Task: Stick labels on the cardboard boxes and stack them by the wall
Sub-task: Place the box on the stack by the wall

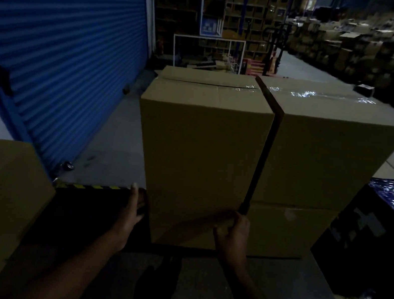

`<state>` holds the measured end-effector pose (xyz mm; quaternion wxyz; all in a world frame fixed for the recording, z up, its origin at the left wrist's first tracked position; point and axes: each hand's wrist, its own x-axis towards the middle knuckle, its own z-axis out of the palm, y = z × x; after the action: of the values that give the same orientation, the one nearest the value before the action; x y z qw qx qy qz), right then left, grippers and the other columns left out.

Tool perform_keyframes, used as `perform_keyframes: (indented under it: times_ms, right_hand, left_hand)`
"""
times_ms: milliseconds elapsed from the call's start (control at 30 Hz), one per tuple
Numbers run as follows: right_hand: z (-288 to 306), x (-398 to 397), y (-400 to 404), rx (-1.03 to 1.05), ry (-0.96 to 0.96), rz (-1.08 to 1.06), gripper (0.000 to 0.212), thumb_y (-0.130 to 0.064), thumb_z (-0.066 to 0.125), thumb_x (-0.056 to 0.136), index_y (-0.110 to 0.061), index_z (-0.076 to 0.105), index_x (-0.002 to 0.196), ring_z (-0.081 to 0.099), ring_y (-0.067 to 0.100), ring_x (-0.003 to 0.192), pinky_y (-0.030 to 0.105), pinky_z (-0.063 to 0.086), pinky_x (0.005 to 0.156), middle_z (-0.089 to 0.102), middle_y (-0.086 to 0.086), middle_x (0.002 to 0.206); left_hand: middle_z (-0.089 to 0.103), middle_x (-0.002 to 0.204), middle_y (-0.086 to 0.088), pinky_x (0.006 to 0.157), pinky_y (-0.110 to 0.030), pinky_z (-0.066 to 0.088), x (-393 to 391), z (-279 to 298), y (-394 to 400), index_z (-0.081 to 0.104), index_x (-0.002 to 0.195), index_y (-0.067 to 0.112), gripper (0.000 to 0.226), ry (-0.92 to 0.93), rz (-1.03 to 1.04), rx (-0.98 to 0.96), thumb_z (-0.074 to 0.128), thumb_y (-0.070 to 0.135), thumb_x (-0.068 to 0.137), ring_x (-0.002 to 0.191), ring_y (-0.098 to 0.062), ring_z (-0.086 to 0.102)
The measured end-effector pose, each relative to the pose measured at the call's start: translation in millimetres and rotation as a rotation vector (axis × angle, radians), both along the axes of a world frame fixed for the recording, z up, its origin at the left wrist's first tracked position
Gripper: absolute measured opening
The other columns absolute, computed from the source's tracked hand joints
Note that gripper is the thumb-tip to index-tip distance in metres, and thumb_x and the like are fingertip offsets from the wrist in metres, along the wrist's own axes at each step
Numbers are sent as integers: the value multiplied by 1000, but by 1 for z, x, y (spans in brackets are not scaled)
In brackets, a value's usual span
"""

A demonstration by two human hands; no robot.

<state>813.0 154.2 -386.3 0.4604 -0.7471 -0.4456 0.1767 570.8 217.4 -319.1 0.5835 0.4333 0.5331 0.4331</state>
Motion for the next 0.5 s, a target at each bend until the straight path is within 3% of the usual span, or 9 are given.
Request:
perform_keyframes:
  times_ms: [200, 333, 433, 500]
  right_hand:
    - [8, -2, 1, 35, 54, 11, 52, -13, 72, 81, 0, 52, 127, 52, 29, 115, 40, 47, 96, 51, 13, 123]
    - [5, -2, 3, 5, 87, 12, 42, -25, 60, 68, -12, 59, 107, 59, 37, 106, 48, 52, 90, 44, 12, 129]
    - [5, -2, -1, 2, 107, 38, 29, -20, 57, 69, -21, 58, 97, 55, 35, 117, 47, 52, 91, 38, 8, 135]
    - [4, -2, -6, 12, 107, 52, 25, -9, 62, 74, -18, 58, 97, 44, 31, 131, 48, 48, 96, 37, 10, 138]
  left_hand:
    - [36, 157, 1, 114, -38, 34, 4, 1, -8, 34, 153, 27, 71, 50, -28, 32, 30, 65, 94, 143, -24, 38]
    - [26, 164, 0, 118, -47, 32, 1, -10, -11, 28, 157, 28, 100, 115, -92, 37, 39, 85, 76, 146, -24, 34]
    - [28, 163, 2, 119, -51, 31, -1, -20, -14, 27, 158, 26, 134, 143, -81, 6, 46, 104, 51, 145, -22, 35]
    - [29, 162, 1, 119, -49, 30, 2, -17, -23, 30, 157, 25, 126, 135, -83, 18, 48, 100, 57, 146, -23, 35]
